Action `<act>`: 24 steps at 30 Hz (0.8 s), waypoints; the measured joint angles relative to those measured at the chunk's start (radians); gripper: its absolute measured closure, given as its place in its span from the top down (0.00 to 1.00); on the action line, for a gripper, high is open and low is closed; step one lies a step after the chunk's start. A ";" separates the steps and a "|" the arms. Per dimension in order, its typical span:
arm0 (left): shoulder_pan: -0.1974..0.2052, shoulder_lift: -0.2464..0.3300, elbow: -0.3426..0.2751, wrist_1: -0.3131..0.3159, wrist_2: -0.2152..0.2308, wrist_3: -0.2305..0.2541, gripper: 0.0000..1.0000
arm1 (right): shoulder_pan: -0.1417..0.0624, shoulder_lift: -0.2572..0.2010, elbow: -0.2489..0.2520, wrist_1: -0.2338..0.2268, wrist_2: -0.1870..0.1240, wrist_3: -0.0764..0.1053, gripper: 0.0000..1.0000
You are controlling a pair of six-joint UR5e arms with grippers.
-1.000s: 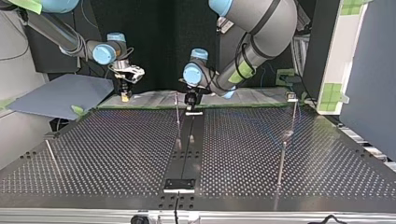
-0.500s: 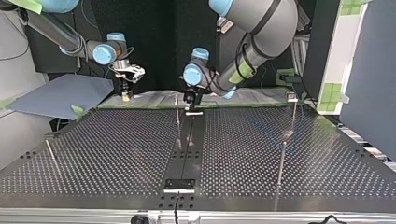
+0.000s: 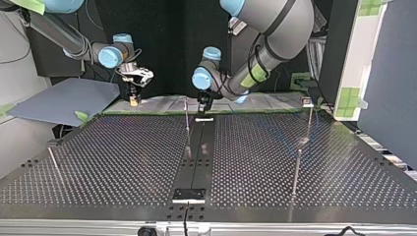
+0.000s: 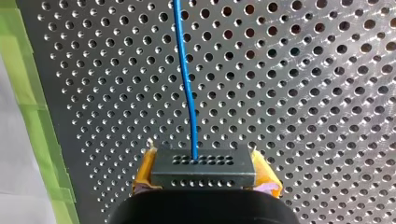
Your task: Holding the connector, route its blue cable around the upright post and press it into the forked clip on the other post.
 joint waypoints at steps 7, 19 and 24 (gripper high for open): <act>-0.001 0.050 -0.053 0.034 0.013 -0.014 0.98 | 0.000 0.000 0.000 0.002 -0.001 0.000 0.00; -0.017 0.088 -0.094 0.014 0.092 0.000 0.98 | 0.002 0.000 0.000 0.011 0.000 0.000 0.00; -0.029 0.089 -0.099 -0.013 0.103 0.009 0.98 | 0.002 0.000 0.000 0.012 -0.004 0.000 0.00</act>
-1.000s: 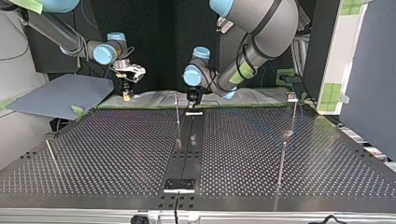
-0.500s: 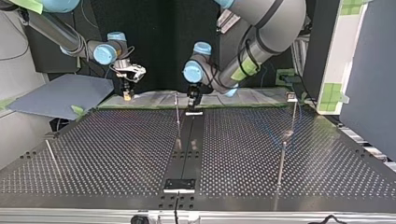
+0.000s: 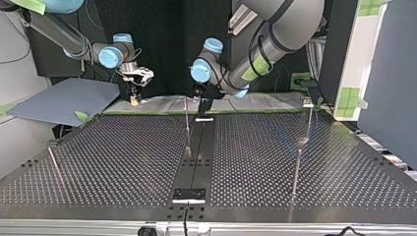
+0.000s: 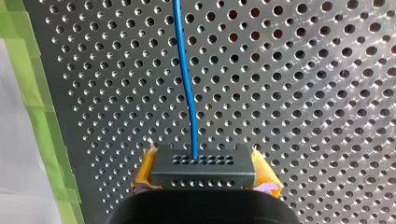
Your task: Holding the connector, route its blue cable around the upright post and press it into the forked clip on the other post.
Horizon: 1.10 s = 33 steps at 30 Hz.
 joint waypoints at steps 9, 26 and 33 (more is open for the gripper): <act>-0.023 0.002 -0.006 -0.006 -0.012 0.011 0.98 | 0.000 0.000 0.000 0.001 -0.006 0.000 0.00; -0.079 0.017 -0.059 0.087 -0.035 0.011 0.98 | 0.002 0.000 0.000 0.006 -0.020 0.004 0.00; -0.088 0.018 -0.061 0.095 -0.047 0.010 0.98 | 0.002 0.000 0.000 0.006 -0.022 0.006 0.00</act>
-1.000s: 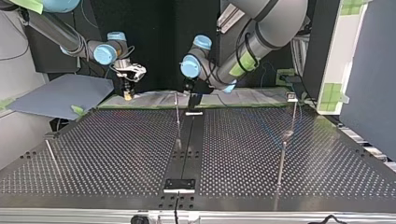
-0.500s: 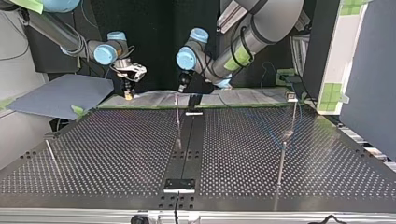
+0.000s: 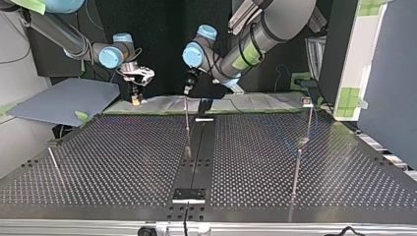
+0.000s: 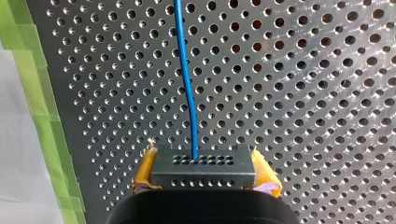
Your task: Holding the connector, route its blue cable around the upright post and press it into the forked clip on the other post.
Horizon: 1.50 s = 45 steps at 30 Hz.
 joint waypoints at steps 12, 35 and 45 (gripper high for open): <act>-0.002 0.000 0.000 -0.021 -0.031 -0.029 0.98 | 0.001 0.000 0.000 0.002 0.000 0.000 0.00; 0.004 0.000 0.000 -0.052 -0.104 -0.082 0.98 | 0.002 0.000 0.000 0.001 -0.001 0.000 0.00; -0.003 0.007 -0.011 -0.057 -0.107 -0.074 0.98 | 0.002 0.000 0.000 0.000 -0.002 0.000 0.00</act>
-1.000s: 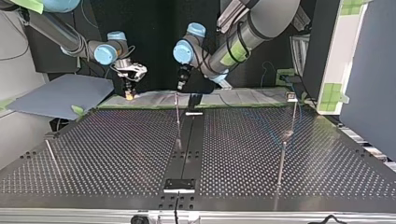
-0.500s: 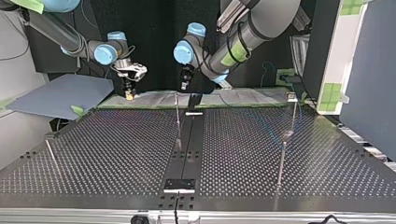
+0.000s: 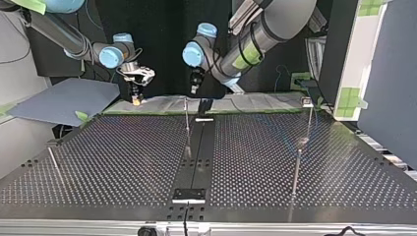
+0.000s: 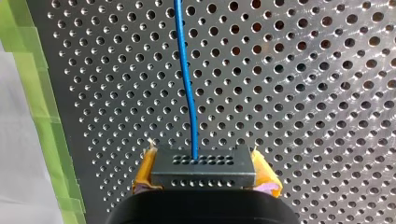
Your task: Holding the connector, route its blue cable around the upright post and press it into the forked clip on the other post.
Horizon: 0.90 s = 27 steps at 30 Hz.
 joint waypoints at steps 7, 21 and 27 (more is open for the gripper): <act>-0.013 0.047 -0.050 0.042 0.000 0.005 0.98 | 0.000 0.000 0.000 0.002 0.000 0.000 0.00; -0.038 0.156 -0.159 0.151 -0.040 -0.056 0.98 | -0.002 0.000 0.000 0.021 0.000 0.005 0.00; -0.030 0.205 -0.208 0.199 -0.085 -0.073 0.98 | -0.004 0.000 0.000 0.023 0.000 0.017 0.00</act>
